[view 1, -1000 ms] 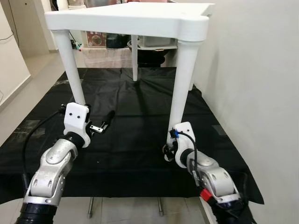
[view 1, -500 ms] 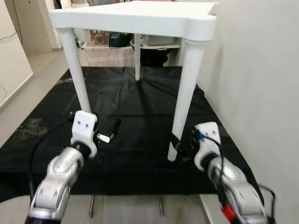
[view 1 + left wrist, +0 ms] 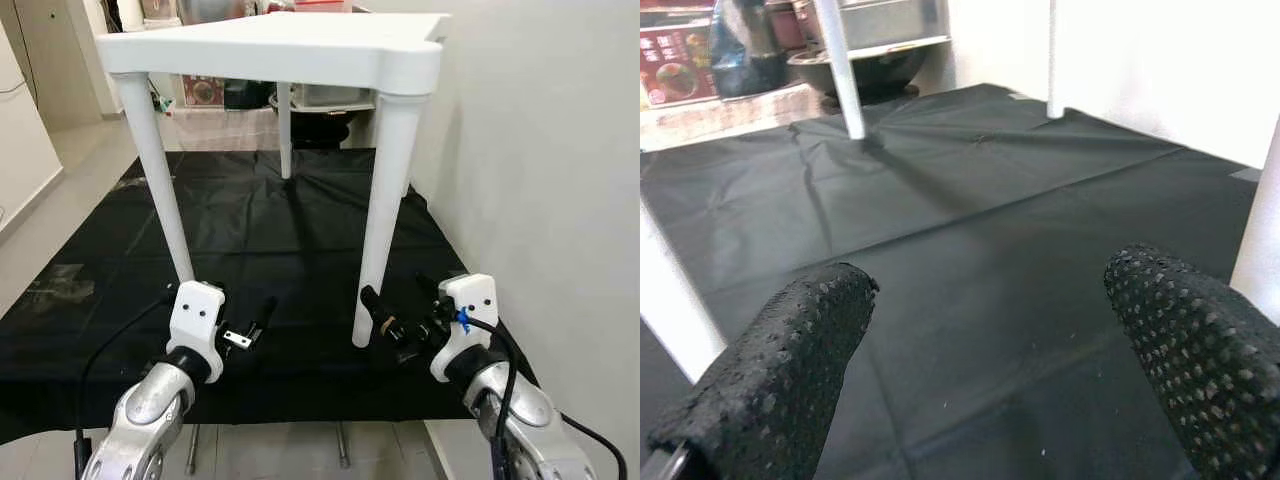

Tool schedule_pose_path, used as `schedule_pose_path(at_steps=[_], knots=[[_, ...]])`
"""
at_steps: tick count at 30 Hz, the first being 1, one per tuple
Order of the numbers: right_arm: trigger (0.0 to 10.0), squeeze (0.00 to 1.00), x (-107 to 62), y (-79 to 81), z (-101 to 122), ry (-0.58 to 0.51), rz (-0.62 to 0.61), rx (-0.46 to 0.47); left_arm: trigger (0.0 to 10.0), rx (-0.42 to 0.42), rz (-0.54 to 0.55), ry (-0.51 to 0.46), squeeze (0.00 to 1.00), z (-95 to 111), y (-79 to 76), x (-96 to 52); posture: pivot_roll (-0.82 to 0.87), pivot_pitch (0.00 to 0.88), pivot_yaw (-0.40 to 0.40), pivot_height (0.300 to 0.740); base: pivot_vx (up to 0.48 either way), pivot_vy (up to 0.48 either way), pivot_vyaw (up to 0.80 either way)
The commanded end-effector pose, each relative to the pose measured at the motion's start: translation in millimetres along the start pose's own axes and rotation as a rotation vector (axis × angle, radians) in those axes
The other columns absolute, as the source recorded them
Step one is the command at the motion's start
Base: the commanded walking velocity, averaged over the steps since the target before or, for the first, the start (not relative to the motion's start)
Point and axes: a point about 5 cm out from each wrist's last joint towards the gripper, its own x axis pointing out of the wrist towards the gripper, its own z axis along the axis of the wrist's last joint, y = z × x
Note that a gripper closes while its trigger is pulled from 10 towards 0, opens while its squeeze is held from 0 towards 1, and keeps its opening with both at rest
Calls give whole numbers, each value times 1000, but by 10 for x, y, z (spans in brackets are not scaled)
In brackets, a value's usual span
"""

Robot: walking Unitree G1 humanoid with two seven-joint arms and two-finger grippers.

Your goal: Building children table

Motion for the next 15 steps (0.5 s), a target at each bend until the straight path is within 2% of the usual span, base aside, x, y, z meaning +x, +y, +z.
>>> schedule_pose_path(at_steps=[1,2,3,4,8,15], knots=[[10000,1000,-19,-20,16,-20,-38,-29,10000,0,9,18,0,-25,-20,-29,21,0,-26,740,0,0,0],[10000,1000,-24,-118,21,-31,-140,-66,10000,-3,28,20,0,-36,-17,-83,21,0,-26,740,0,0,0],[10000,141,-37,-206,27,-33,-227,-123,10000,-2,49,27,0,-49,-8,-135,29,0,-30,740,0,0,0],[10000,0,-45,-262,30,-31,-281,-161,10000,-4,65,31,0,-56,1,-169,30,0,-30,740,0,0,0],[10000,0,-43,-307,13,-15,-322,-173,10000,-7,91,37,0,-59,15,-224,37,0,-33,740,0,0,0],[10000,0,-22,-276,-23,0,-324,-140,10000,-7,117,43,0,-47,-4,-299,44,0,-36,740,0,0,0]])
